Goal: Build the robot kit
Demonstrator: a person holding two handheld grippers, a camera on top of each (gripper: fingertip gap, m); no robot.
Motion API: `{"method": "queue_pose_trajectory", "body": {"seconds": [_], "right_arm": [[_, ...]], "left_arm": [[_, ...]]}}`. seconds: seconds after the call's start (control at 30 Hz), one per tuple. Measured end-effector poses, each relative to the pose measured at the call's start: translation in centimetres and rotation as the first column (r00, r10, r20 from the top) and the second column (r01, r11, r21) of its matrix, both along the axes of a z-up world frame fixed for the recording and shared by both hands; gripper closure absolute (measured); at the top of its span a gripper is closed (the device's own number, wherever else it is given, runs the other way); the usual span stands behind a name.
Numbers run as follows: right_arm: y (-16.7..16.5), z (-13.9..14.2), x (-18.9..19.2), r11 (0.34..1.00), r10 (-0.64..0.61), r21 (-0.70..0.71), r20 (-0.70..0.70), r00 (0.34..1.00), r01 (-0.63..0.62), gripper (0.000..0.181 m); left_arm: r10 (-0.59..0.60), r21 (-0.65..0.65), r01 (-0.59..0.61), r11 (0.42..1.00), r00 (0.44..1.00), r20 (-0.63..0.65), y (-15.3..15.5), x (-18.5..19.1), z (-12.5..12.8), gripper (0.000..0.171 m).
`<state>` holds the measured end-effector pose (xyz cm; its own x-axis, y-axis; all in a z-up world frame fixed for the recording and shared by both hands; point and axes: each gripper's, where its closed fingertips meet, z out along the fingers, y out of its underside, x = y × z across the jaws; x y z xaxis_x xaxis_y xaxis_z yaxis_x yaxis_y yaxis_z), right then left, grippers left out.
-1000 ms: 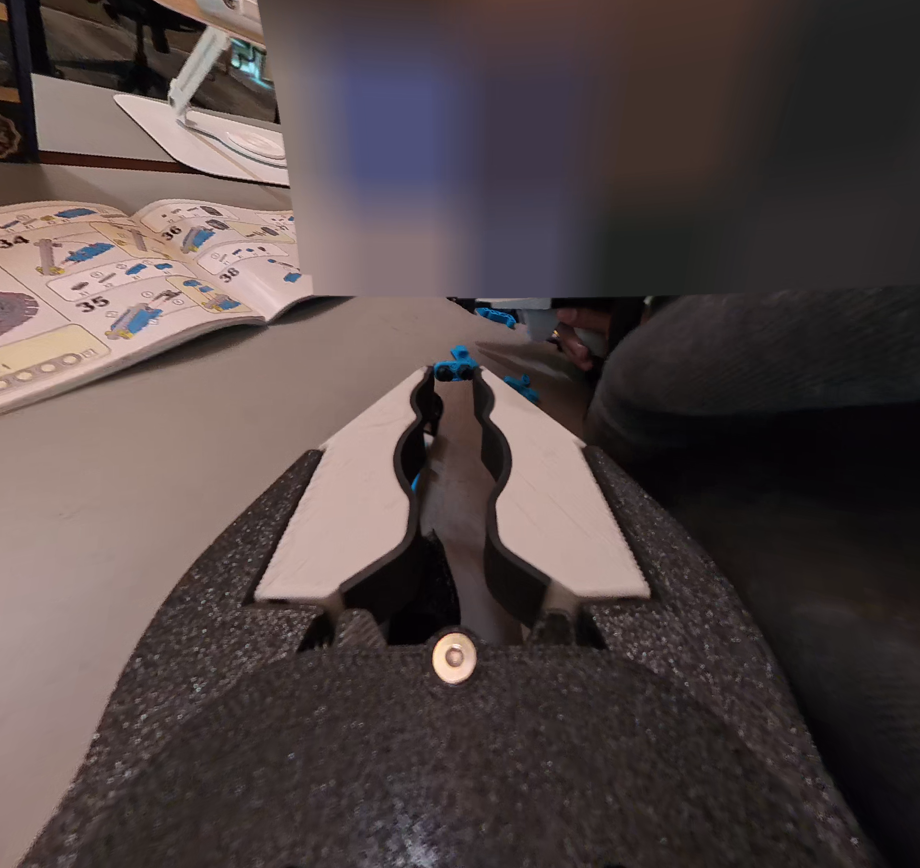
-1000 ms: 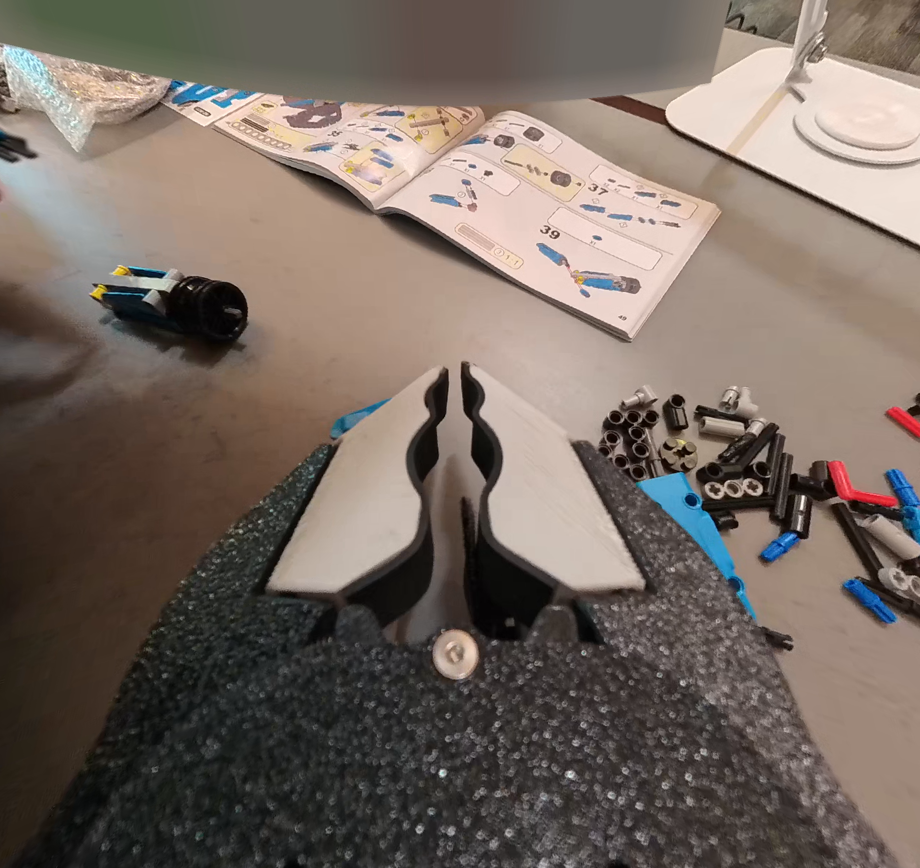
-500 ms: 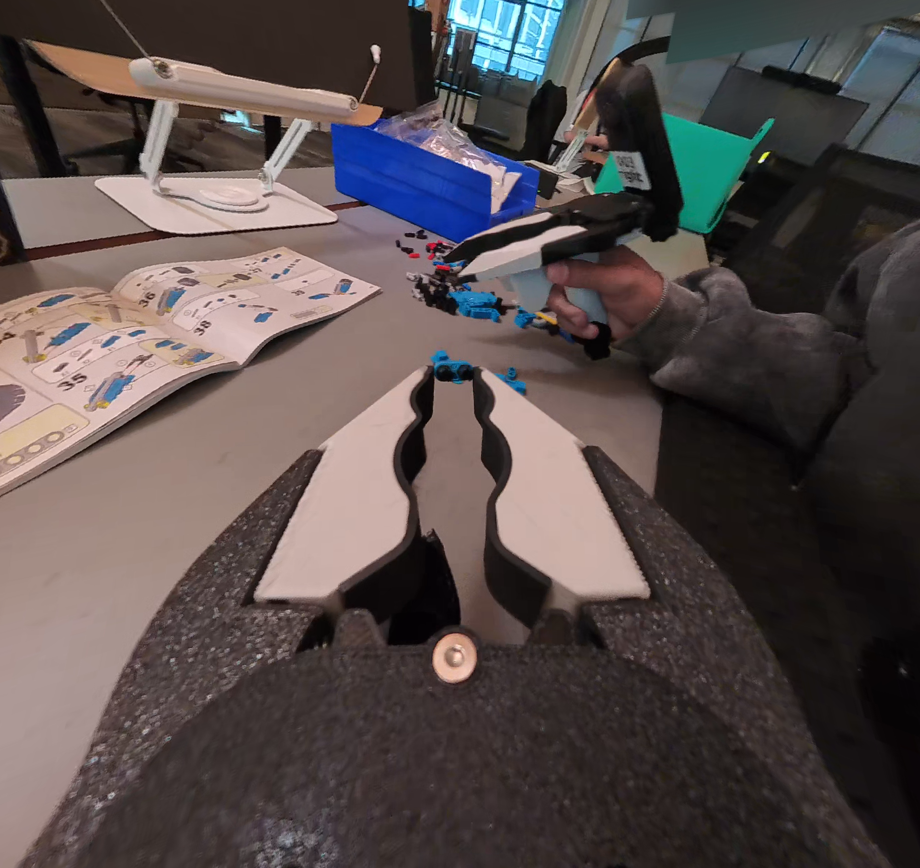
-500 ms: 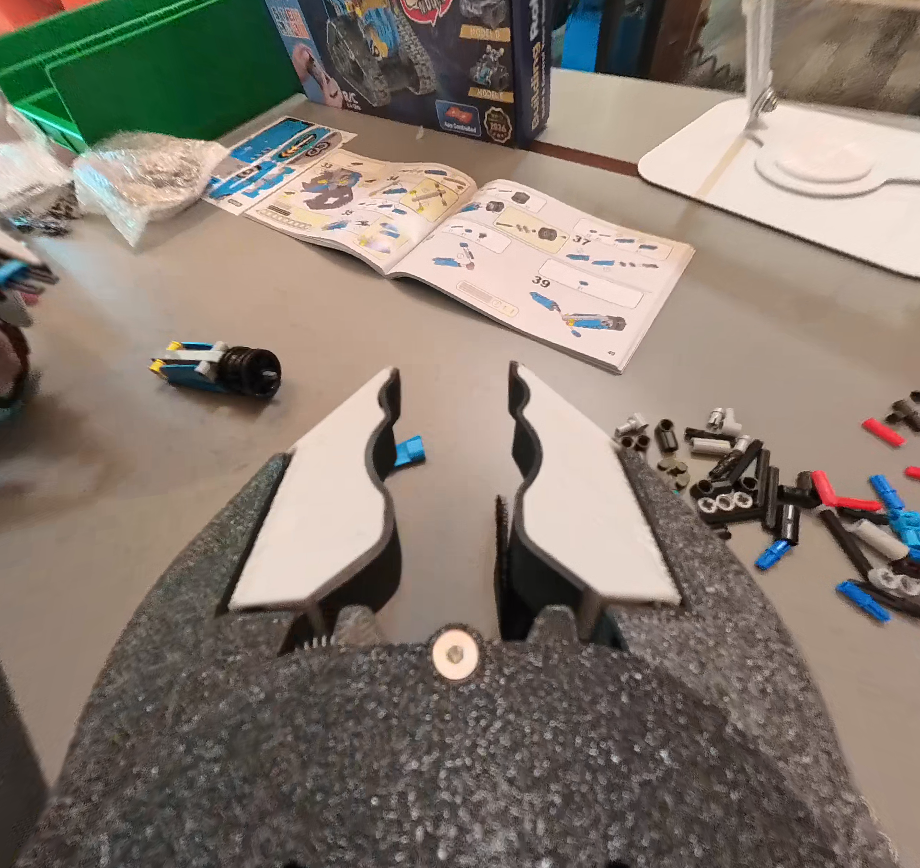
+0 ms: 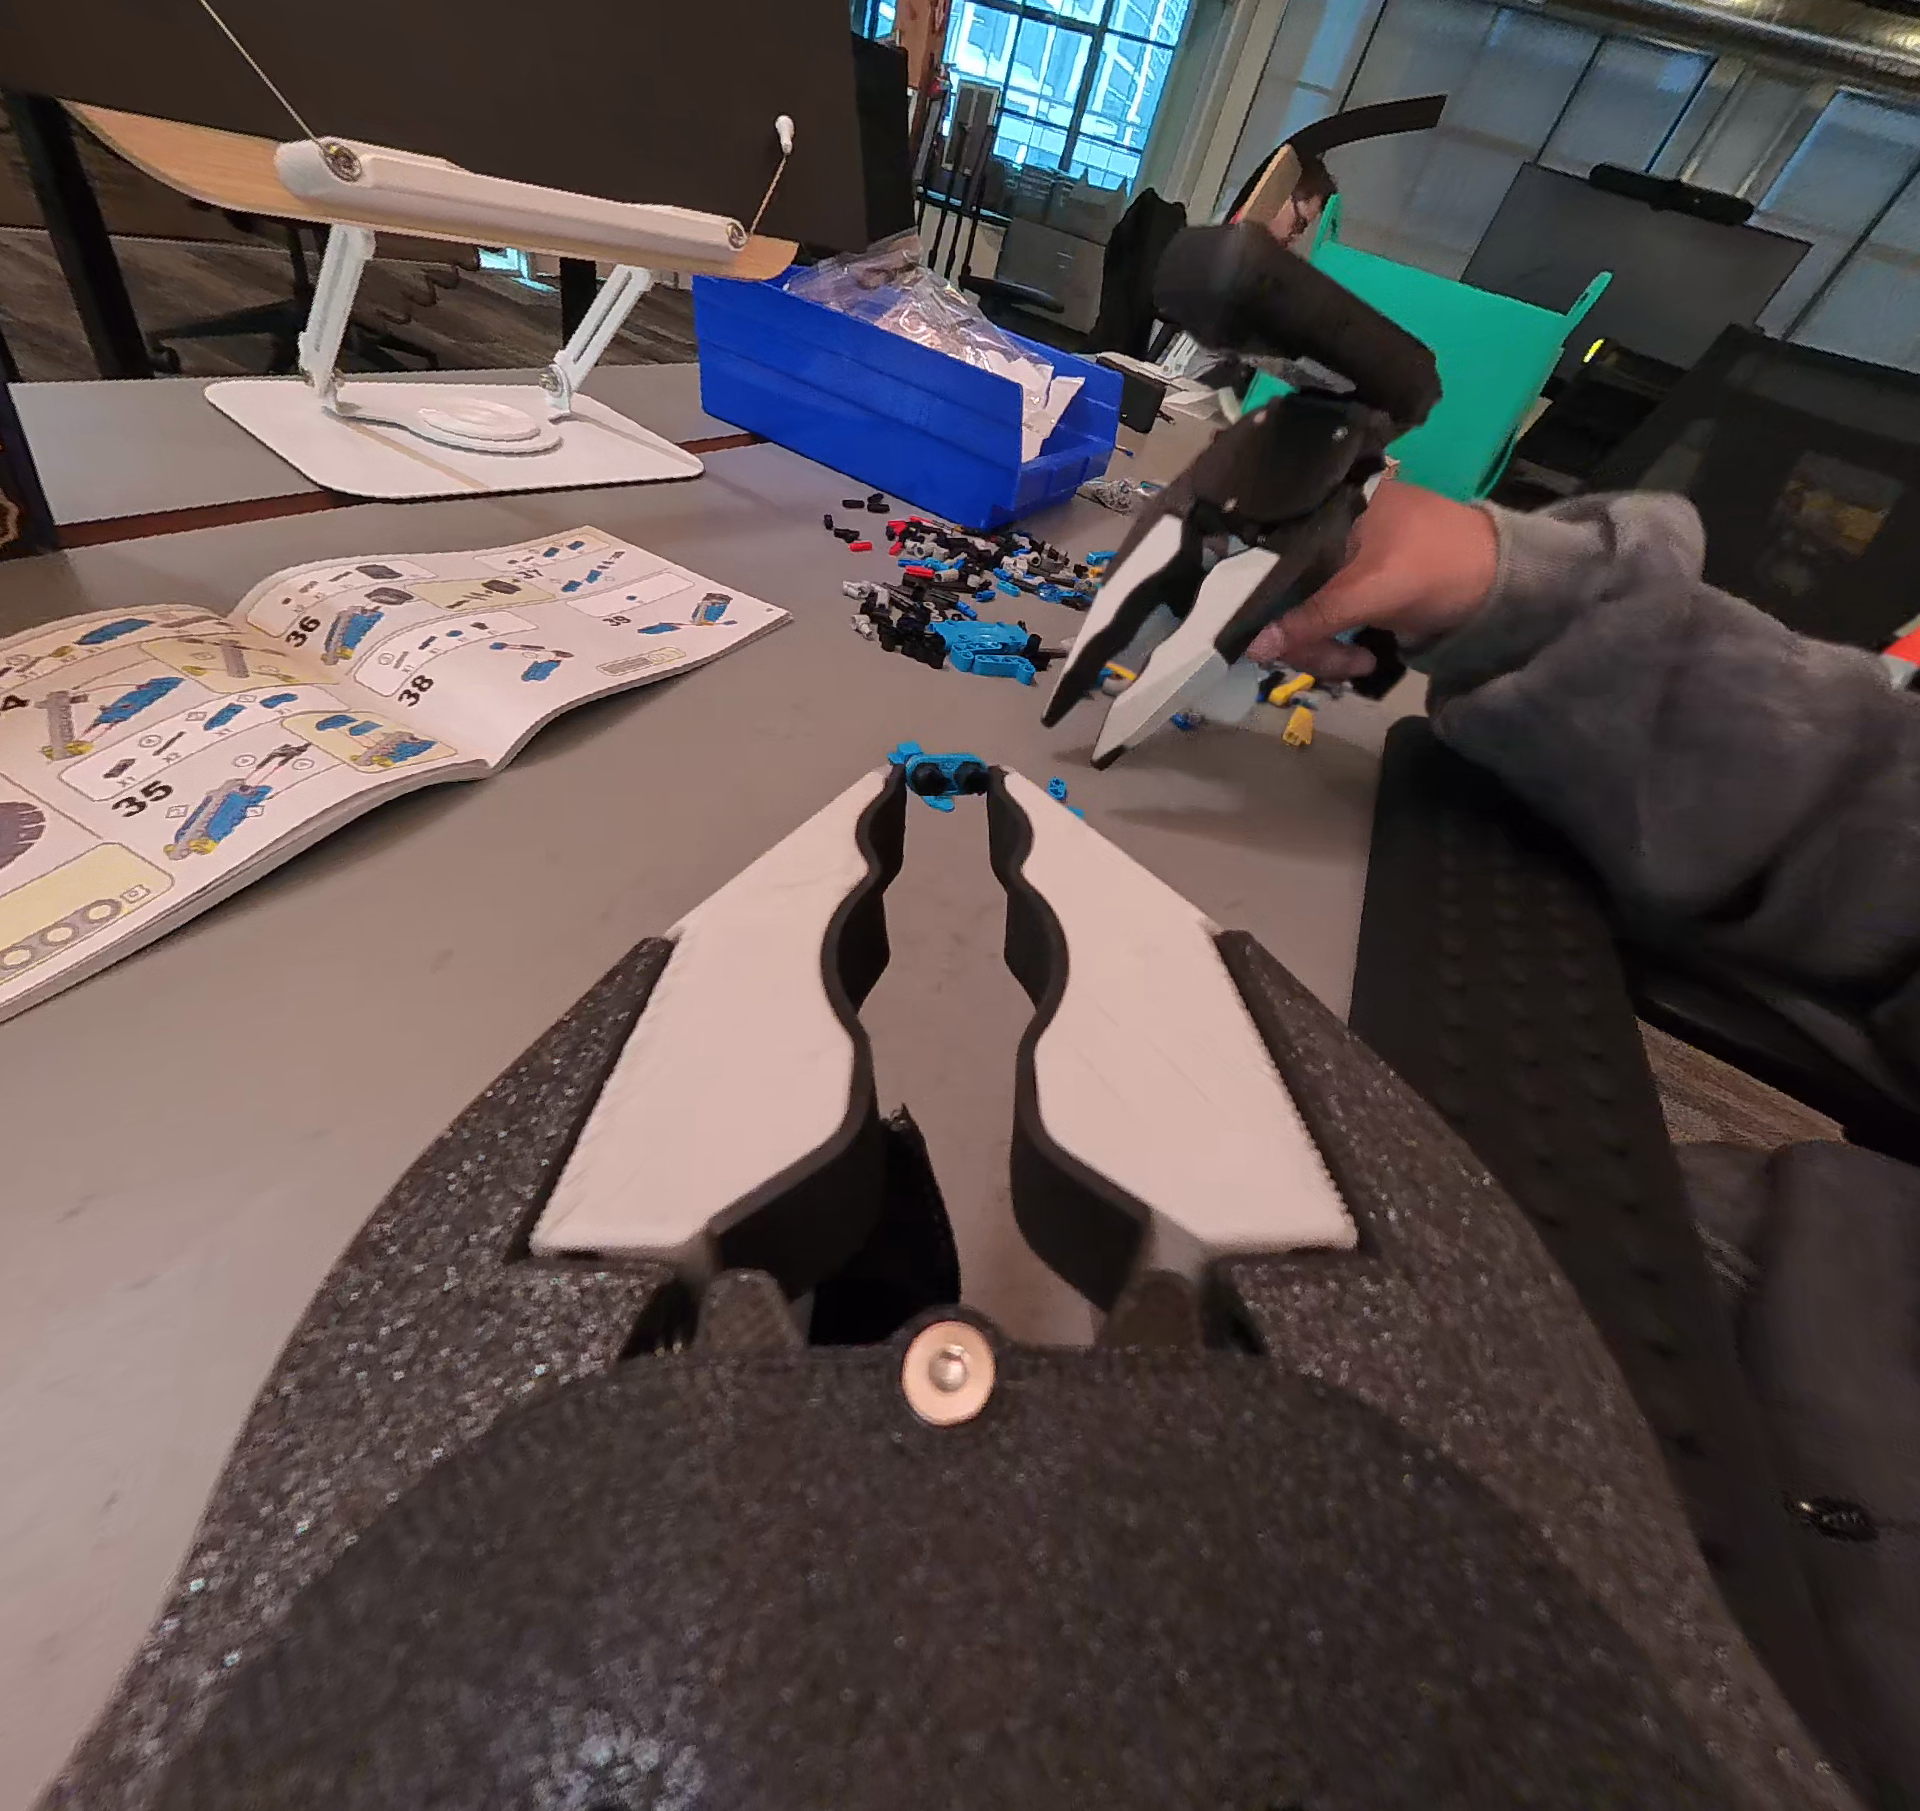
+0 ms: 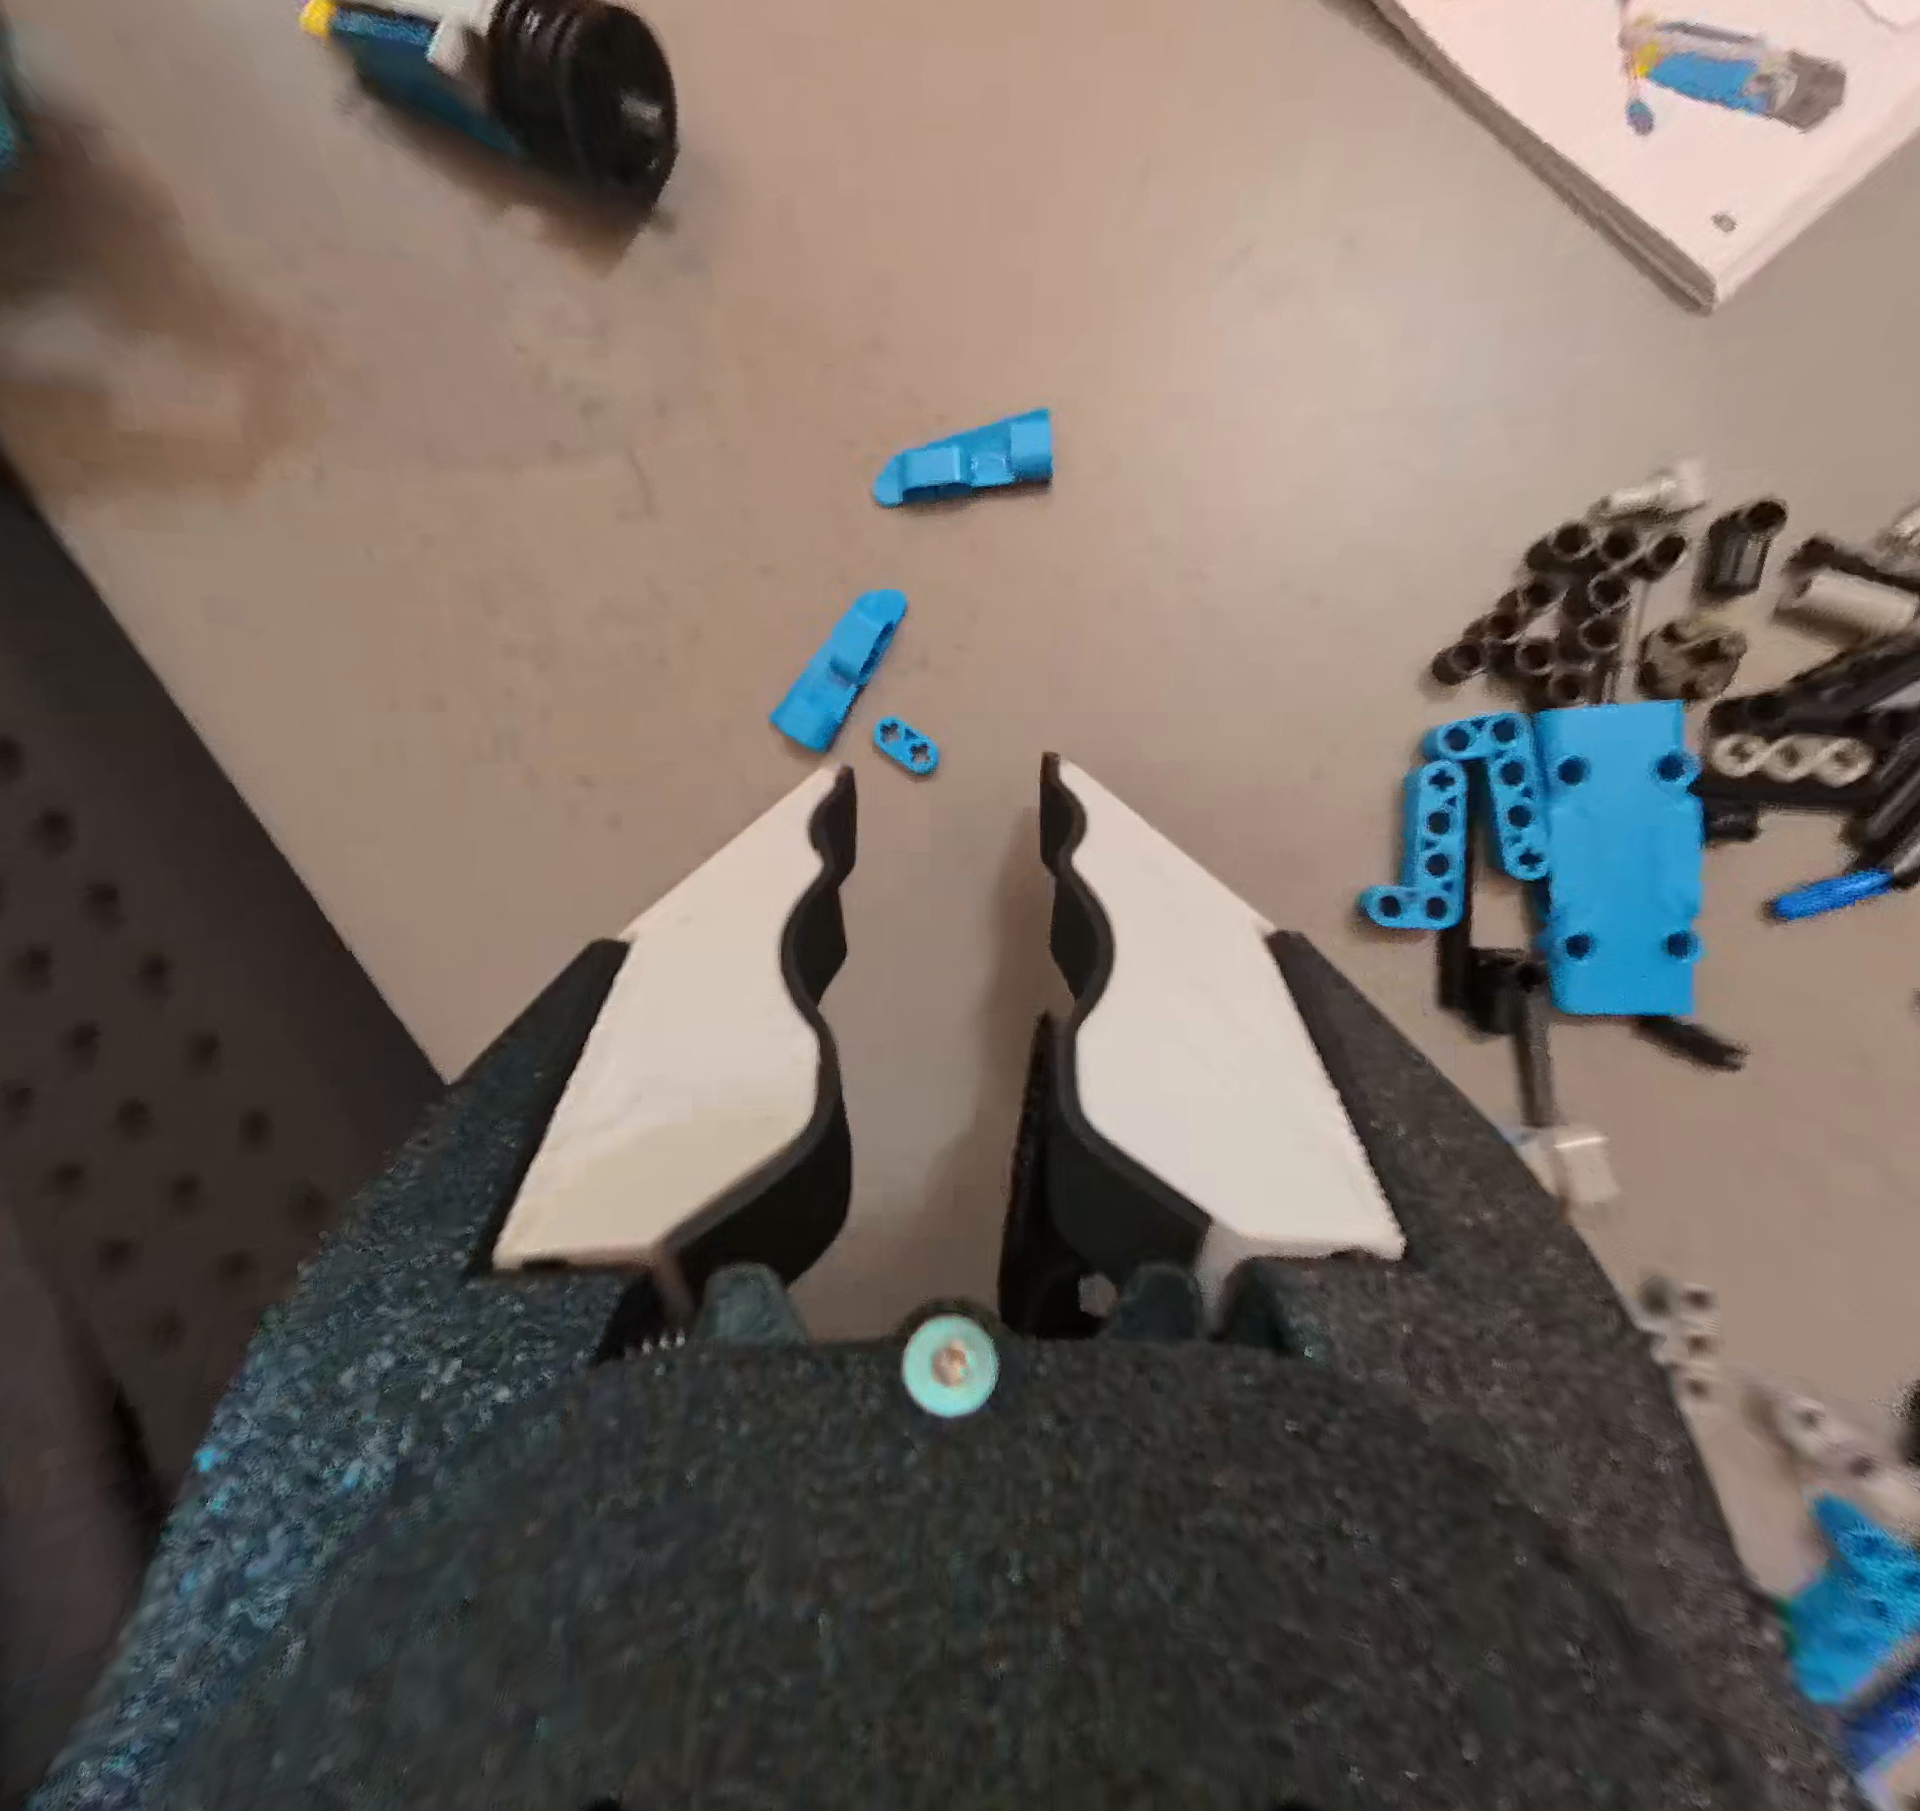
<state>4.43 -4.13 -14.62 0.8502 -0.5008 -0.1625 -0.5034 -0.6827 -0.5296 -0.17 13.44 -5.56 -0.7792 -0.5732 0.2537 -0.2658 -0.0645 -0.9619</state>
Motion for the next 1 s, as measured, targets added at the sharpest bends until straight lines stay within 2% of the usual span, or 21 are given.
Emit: {"method": "queue_pose_trajectory", "body": {"seconds": [0.13, 0.27, 0.37, 0.5, 0.67, 0.9, 0.97, 1.0], "right_arm": [[0.1, -0.5, -0.2, 0.971, -0.238, 0.016, 0.068, 0.969, 0.238, 0.151], [-0.2, -1.0, -1.1, 0.929, -0.366, -0.006, 0.142, 0.92, 0.371, 0.152], [0.6, -0.8, -1.1, 0.897, -0.441, 0.049, 0.143, 0.886, 0.438, 0.154], [0.4, -1.4, -0.7, 0.884, -0.456, -0.008, 0.209, 0.865, 0.468, 0.156], [1.1, -1.6, -0.5, 0.89, -0.454, 0.025, 0.15, 0.878, 0.455, 0.164], [1.1, -1.6, -0.5, 0.904, -0.428, 0.044, 0.137, 0.893, 0.426, 0.167], [1.2, -1.5, -0.4, 0.912, -0.41, 0.08, 0.103, 0.906, 0.403, 0.167], [2.0, -1.0, -0.6, 0.916, -0.384, 0.15, 0.056, 0.922, 0.372, 0.167]], "left_arm": [[-0.012, 0.019, 0.013, 1.0, 1.0, -0.019, -0.3, -0.1, -0.5, 0.156], [-0.03, 0.024, 0.031, 0.999, 0.999, -0.029, -0.6, -0.3, -0.7, 0.157], [-0.039, 0.029, 0.04, 0.999, 0.999, -0.037, -0.8, -0.3, -0.9, 0.156], [-0.056, 0.026, 0.058, 0.998, 0.996, -0.063, -1.1, -0.3, -1.2, 0.157], [-0.069, -0.007, 0.069, 0.998, 0.994, -0.081, -0.9, -0.6, -1.1, 0.157], [-0.109, -0.209, 0.091, 0.974, 0.991, -0.077, 0.5, -1.2, 1.2, 0.157], [-0.136, -0.273, 0.112, 0.956, 0.988, -0.07, 0.6, -1.5, 2.0, 0.157], [-0.156, -0.313, 0.128, 0.941, 0.986, -0.065, 0.6, -1.7, 2.5, 0.157]]}}
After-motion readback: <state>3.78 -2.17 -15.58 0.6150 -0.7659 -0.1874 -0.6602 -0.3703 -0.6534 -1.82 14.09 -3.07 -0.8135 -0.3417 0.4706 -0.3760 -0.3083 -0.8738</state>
